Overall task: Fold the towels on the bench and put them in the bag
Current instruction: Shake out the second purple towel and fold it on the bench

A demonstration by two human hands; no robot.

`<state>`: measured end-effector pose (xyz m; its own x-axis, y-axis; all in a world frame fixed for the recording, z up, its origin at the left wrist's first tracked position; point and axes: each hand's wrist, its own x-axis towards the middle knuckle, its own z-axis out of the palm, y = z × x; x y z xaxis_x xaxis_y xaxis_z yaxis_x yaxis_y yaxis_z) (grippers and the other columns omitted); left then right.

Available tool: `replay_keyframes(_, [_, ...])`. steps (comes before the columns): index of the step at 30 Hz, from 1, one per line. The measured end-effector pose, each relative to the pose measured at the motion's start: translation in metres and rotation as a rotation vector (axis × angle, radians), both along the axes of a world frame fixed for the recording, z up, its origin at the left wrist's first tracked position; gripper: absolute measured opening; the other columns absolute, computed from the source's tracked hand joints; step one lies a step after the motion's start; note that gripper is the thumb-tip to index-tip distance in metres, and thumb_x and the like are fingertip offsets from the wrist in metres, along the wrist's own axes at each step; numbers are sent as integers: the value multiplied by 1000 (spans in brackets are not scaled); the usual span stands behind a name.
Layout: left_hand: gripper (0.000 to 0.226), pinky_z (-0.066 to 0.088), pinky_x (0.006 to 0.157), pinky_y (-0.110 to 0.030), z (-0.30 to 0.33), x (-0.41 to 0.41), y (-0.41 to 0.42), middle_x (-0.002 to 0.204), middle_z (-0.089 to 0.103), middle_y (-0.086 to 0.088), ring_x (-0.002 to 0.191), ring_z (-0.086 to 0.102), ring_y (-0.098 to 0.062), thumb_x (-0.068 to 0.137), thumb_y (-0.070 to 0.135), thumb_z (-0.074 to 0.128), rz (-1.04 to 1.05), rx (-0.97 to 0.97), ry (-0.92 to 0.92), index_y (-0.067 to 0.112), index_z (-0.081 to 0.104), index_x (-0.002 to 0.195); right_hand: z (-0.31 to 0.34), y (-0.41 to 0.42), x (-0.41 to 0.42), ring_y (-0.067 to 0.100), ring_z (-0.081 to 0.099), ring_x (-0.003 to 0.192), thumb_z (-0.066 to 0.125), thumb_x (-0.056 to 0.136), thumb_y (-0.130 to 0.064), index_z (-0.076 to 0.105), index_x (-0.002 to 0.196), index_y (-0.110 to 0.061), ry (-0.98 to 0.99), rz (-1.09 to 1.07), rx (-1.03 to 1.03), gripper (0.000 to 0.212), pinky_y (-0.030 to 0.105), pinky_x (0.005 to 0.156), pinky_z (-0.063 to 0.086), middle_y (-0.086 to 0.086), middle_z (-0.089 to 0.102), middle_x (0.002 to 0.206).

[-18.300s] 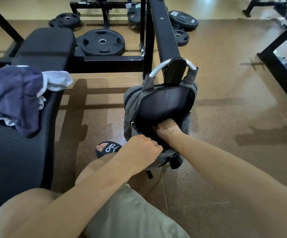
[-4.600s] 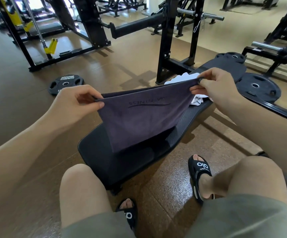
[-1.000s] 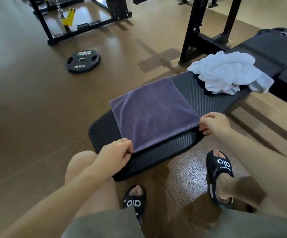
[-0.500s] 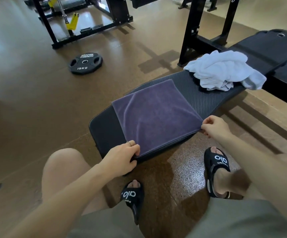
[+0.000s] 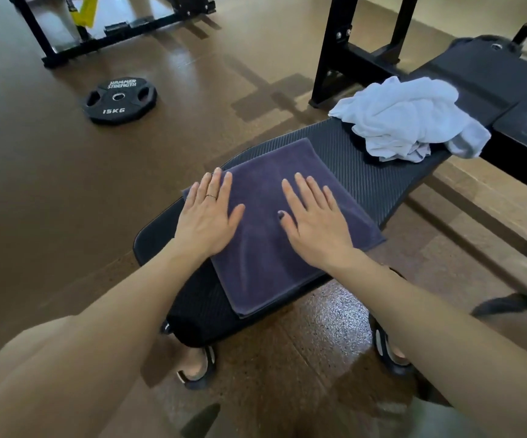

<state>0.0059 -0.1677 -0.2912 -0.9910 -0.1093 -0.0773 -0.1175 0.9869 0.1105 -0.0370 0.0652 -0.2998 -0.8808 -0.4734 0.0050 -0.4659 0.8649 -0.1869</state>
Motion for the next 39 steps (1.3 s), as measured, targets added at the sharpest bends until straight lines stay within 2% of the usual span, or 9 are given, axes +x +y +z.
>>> replay_keyframes(4, [76,-5,128,-39,-32,1,-18,171,-8,-1,157,-9,-19,101,65,11,101,47,-72,24,-3,164,-26,48,-6,18,-1,157,18,105,-54,11,163,-26,-64,-178,47,65,38,127,-3,0,3,171])
replay_keyframes(9, [78,-6,127,-40,-26,-1,-18,171,-11,-4,157,-11,-22,101,65,11,88,30,-101,23,-7,163,-12,39,-9,20,-3,157,17,105,-54,8,163,-24,-59,-155,65,66,40,128,-1,3,2,171])
replay_keyframes(13, [77,-5,127,-42,-15,-13,-19,170,-10,-10,157,-9,-26,103,63,16,80,18,26,20,-4,163,3,11,-30,19,-3,157,17,106,-52,6,163,-24,27,-56,-18,65,38,127,-2,2,1,171])
replay_keyframes(18, [77,-4,128,-41,-33,-10,-26,171,-8,-8,157,-8,-25,101,64,11,107,11,-37,22,-4,163,-14,12,-49,20,-5,157,16,105,-54,6,163,-22,-96,-100,93,67,39,127,-3,4,-2,171])
replay_keyframes(24, [78,-3,128,-41,-40,-11,-27,171,-6,-8,158,-7,-25,100,65,9,105,-5,2,22,-2,164,5,-32,-99,19,-3,157,19,107,-49,6,163,-16,2,-44,-70,66,38,127,-1,4,1,171])
replay_keyframes(28, [78,-2,128,-41,-42,-10,-28,171,-3,-8,158,-5,-25,99,66,8,107,-17,22,22,0,164,-17,-30,-132,18,-5,157,15,106,-53,4,163,-16,-95,-9,81,69,40,127,-2,3,-2,171])
replay_keyframes(33, [76,-3,128,-42,-40,-11,-26,171,-2,-8,158,-4,-25,101,64,11,114,-25,10,23,1,164,-20,-32,-130,20,-2,157,13,105,-52,7,163,-13,-48,-35,82,70,41,128,-1,5,2,171])
replay_keyframes(36, [77,-3,128,-43,-35,-11,-26,171,-2,-10,157,-4,-28,100,65,13,104,-18,-21,22,2,164,-1,-37,-104,24,12,156,21,105,-47,21,160,-7,73,-27,-26,68,42,128,6,11,19,168])
replay_keyframes(39, [80,-3,127,-44,-27,-15,-30,170,-3,-14,157,-4,-31,100,66,19,107,3,-90,23,1,164,20,-48,-24,29,35,148,35,101,-44,42,152,-4,149,149,-279,66,44,124,24,14,44,156])
